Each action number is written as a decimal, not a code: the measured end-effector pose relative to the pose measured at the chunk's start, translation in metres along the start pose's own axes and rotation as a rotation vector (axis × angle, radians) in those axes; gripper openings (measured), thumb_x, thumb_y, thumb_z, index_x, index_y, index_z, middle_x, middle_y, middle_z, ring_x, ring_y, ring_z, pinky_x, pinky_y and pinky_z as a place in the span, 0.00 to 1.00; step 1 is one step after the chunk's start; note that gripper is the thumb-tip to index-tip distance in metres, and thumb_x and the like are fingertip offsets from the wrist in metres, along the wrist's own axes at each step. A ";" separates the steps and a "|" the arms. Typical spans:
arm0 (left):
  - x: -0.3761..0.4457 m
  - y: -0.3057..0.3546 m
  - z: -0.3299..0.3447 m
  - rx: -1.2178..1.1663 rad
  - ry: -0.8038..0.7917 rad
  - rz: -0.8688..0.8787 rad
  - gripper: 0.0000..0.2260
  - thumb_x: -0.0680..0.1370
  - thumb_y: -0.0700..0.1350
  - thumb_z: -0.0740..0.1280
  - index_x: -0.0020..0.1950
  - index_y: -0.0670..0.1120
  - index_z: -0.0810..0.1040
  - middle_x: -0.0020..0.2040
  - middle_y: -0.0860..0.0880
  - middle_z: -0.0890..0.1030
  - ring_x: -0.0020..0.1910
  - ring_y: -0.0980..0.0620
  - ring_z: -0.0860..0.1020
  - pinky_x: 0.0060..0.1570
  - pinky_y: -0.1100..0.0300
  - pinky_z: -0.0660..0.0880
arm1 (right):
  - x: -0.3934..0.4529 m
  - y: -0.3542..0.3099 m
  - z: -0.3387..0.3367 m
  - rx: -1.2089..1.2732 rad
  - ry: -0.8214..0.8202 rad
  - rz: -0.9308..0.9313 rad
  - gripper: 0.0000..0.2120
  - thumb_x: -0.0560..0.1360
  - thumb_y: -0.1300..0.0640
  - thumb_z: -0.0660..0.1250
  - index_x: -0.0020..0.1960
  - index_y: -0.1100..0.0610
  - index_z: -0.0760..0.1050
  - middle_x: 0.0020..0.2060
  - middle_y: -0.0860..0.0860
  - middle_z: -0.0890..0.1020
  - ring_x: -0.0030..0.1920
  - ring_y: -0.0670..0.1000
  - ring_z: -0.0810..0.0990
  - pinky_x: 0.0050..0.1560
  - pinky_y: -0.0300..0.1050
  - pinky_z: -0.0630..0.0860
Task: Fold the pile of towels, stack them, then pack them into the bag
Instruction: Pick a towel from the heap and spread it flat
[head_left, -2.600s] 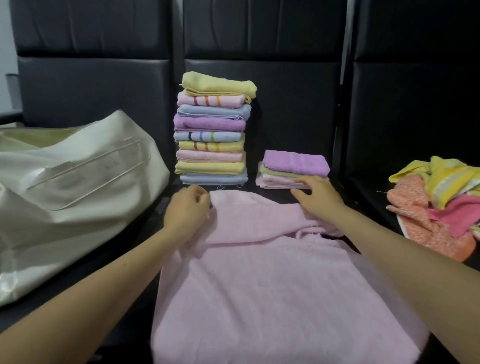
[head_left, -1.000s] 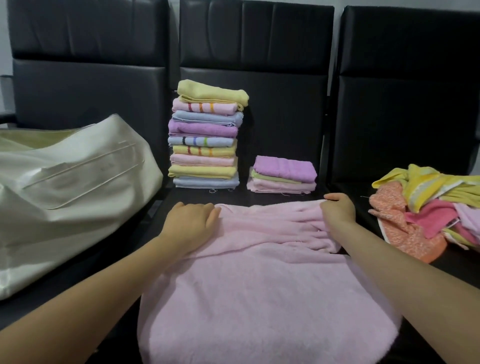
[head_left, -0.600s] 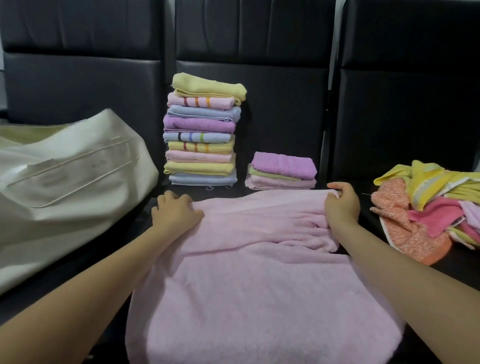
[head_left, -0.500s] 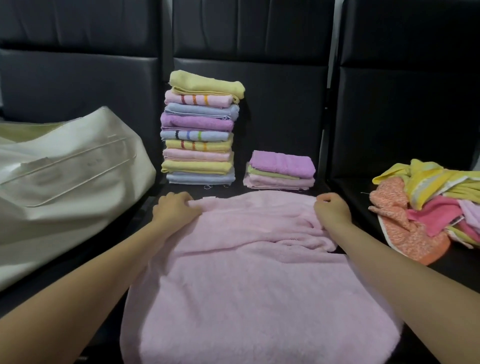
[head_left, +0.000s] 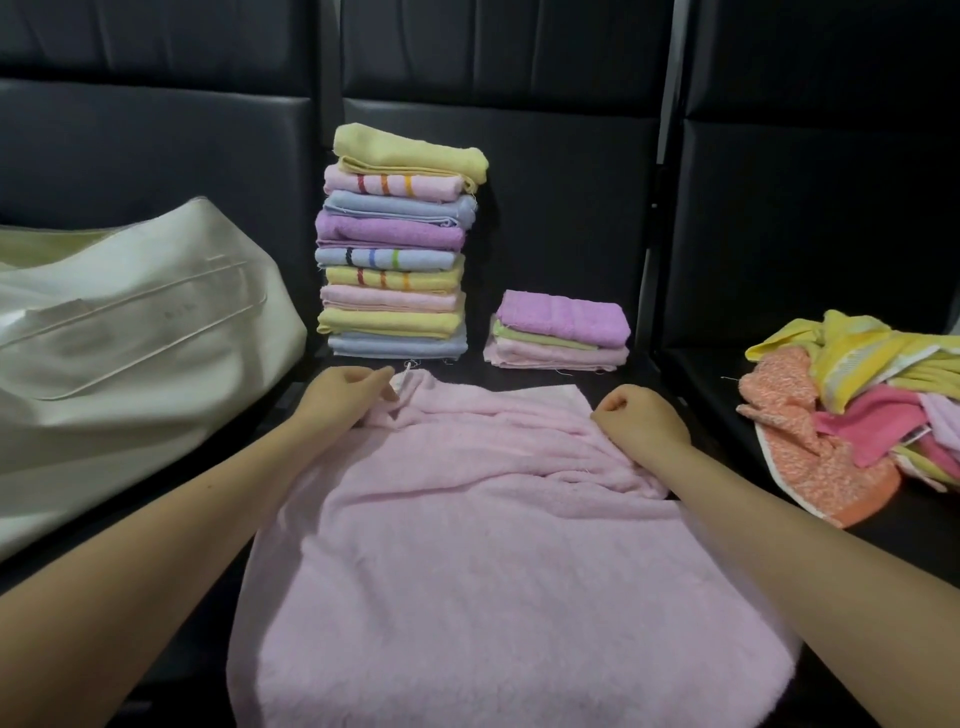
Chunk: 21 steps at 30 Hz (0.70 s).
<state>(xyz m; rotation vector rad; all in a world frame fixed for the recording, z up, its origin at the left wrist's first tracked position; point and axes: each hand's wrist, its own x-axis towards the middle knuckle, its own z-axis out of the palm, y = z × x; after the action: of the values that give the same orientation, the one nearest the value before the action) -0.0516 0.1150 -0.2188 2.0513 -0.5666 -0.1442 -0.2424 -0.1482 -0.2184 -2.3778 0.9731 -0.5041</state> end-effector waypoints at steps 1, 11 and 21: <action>0.002 0.000 0.000 0.041 0.006 0.002 0.08 0.77 0.51 0.69 0.42 0.49 0.82 0.43 0.47 0.82 0.43 0.52 0.75 0.43 0.60 0.70 | 0.001 -0.001 0.000 0.014 -0.006 0.002 0.09 0.74 0.54 0.66 0.38 0.59 0.76 0.34 0.54 0.77 0.37 0.52 0.75 0.40 0.47 0.72; -0.001 -0.001 -0.020 0.379 -0.165 0.101 0.07 0.74 0.53 0.72 0.49 0.54 0.81 0.43 0.59 0.79 0.42 0.60 0.75 0.42 0.65 0.68 | 0.018 -0.008 0.006 -0.053 -0.089 -0.017 0.08 0.75 0.52 0.66 0.39 0.53 0.73 0.36 0.48 0.76 0.36 0.51 0.73 0.37 0.43 0.69; 0.004 -0.012 -0.027 -0.566 -0.033 -0.135 0.09 0.79 0.39 0.66 0.57 0.41 0.80 0.47 0.42 0.84 0.42 0.50 0.82 0.44 0.59 0.80 | 0.025 0.000 0.018 0.060 0.135 -0.055 0.12 0.77 0.62 0.58 0.54 0.54 0.77 0.52 0.53 0.80 0.49 0.57 0.76 0.45 0.46 0.70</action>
<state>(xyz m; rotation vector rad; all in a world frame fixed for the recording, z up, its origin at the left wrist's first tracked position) -0.0352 0.1394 -0.2141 1.5340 -0.3534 -0.3741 -0.2164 -0.1608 -0.2295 -2.3473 0.9385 -0.7125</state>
